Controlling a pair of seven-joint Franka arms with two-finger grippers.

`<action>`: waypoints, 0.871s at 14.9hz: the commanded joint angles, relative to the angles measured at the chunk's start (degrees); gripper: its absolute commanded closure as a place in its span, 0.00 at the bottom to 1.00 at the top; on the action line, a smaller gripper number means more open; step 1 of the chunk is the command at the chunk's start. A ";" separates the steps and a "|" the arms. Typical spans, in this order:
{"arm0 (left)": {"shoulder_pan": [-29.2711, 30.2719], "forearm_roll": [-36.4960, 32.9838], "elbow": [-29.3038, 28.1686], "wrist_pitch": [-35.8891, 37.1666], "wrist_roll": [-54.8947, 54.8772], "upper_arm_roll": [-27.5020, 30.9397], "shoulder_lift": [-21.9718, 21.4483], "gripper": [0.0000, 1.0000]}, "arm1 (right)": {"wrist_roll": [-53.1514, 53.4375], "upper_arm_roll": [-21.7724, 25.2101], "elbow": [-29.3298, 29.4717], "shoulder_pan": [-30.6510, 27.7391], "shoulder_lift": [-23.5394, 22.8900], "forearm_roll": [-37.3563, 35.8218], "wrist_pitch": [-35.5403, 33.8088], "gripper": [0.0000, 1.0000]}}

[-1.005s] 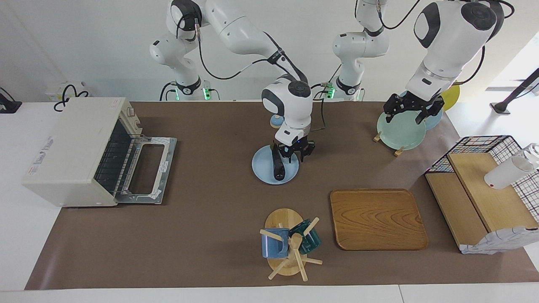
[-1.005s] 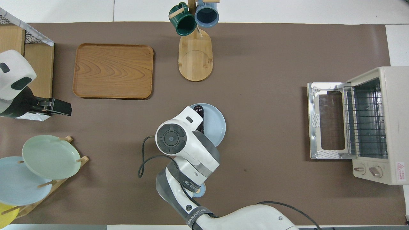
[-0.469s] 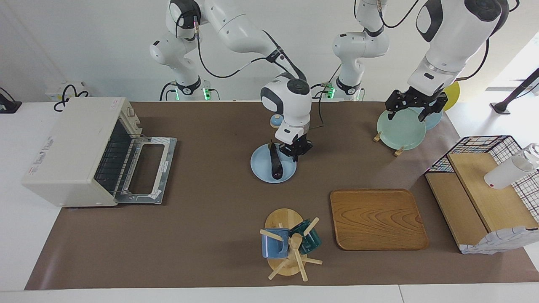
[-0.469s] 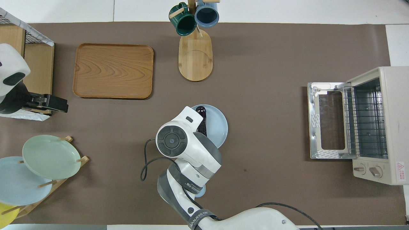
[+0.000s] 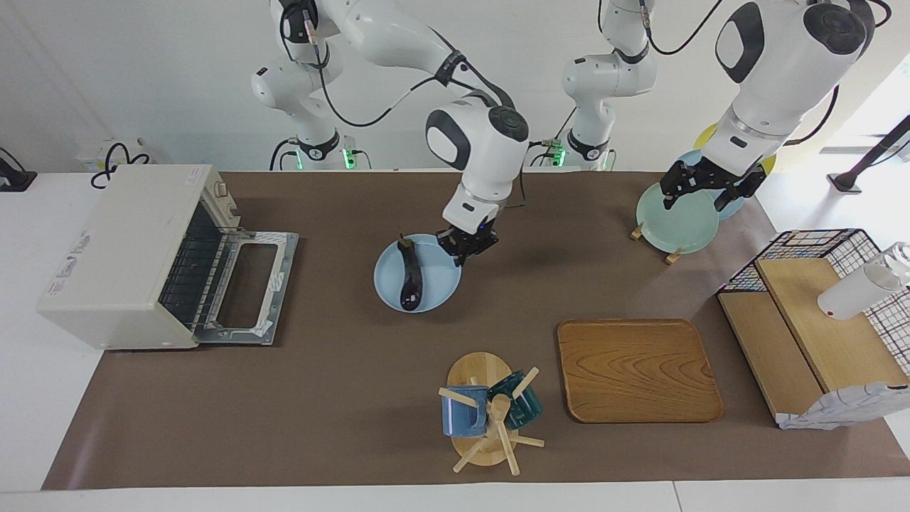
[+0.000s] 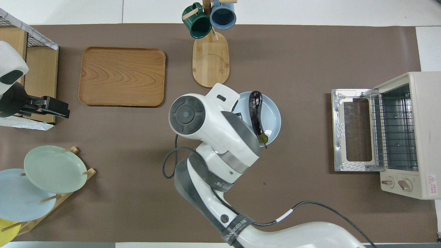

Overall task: Put eggplant into oven
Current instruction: 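Carry the plate into the open oven with the right gripper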

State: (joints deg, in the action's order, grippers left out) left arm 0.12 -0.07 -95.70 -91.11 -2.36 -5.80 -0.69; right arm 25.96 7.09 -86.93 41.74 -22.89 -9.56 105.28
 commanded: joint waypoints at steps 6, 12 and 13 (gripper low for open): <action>-0.38 0.59 -0.28 0.58 -0.19 -0.53 -0.37 0.00 | -18.03 -0.50 -21.68 -19.93 15.32 -0.99 -0.17 1.00; -0.47 0.59 -0.28 0.23 0.52 -0.53 -0.46 0.00 | -28.94 -0.58 -29.96 -29.42 18.14 -8.80 3.97 1.00; -0.38 0.59 -0.37 0.23 0.52 -0.53 -0.46 0.00 | -30.52 -0.67 -30.75 -31.61 18.23 -9.08 4.49 1.00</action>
State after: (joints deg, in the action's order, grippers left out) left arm 0.04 0.07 -95.70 -91.11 -2.28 -6.69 -0.69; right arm -1.20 7.36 -113.86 13.91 -7.32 -16.90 107.87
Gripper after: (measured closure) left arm 0.000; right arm 0.974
